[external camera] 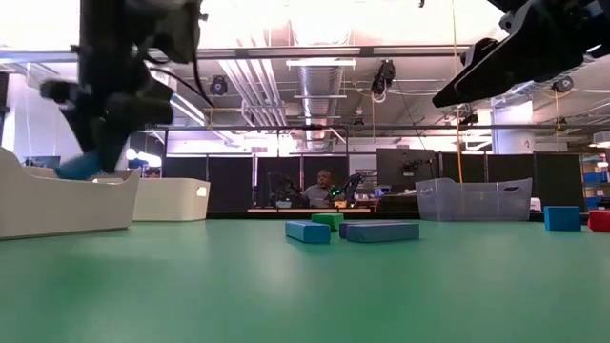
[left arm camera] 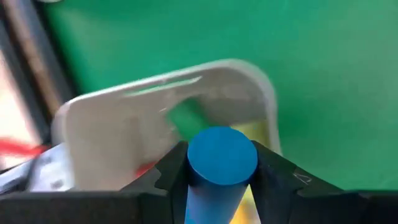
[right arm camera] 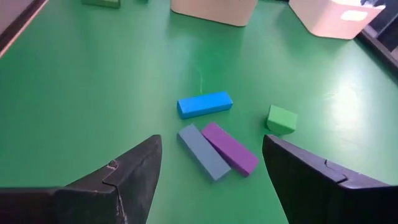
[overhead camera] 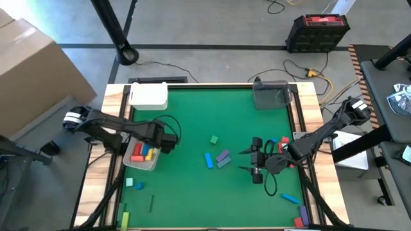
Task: Sort blocks by size
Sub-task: Put the blue cylindrical block into the gray bin
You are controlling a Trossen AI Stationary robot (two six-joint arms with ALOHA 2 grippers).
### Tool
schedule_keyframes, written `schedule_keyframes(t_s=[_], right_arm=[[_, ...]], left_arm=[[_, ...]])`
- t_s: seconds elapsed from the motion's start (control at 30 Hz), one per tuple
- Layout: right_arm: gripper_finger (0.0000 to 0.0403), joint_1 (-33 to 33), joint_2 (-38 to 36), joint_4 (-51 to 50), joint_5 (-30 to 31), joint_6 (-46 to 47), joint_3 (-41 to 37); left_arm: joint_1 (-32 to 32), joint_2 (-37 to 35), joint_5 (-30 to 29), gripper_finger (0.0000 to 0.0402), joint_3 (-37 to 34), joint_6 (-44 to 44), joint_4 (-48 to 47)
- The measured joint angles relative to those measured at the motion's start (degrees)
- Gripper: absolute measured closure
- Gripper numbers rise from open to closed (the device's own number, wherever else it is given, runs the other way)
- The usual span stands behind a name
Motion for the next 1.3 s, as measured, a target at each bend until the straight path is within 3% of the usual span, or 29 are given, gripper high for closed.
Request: schedule_keyframes(t_s=[0.13, 0.57, 0.7, 0.9, 1.03, 1.3], right_arm=[[0.0128, 0.1, 0.0, -0.1, -1.8, 1.0, 0.0], [0.0149, 0.1, 0.0, -0.7, -5.6, 2.3, 0.0], [0.0153, 0.1, 0.0, -1.7, -8.9, 4.1, 0.0], [0.0147, 0.8, 0.0, -3.6, -9.1, 6.4, 0.0], [0.0140, 1.6, 0.0, -3.6, -9.1, 6.8, 0.0], [0.0134, 1.6, 0.0, -3.4, -9.0, 6.4, 0.0]], left_arm=[[1.6, 1.0, 1.2, 0.0287, -1.4, 2.5, 6.8], [3.7, 2.1, 1.0, 0.0287, -1.5, -0.4, 3.5], [3.7, 0.4, 1.0, 0.0287, -1.2, -0.6, 3.5], [3.8, -3.2, 0.8, 0.0287, -0.5, -2.7, 2.3], [4.1, -4.1, -0.2, 0.0287, -2.4, -7.5, -2.3], [5.1, -3.7, -0.4, 0.0287, -9.5, -8.4, 7.3]])
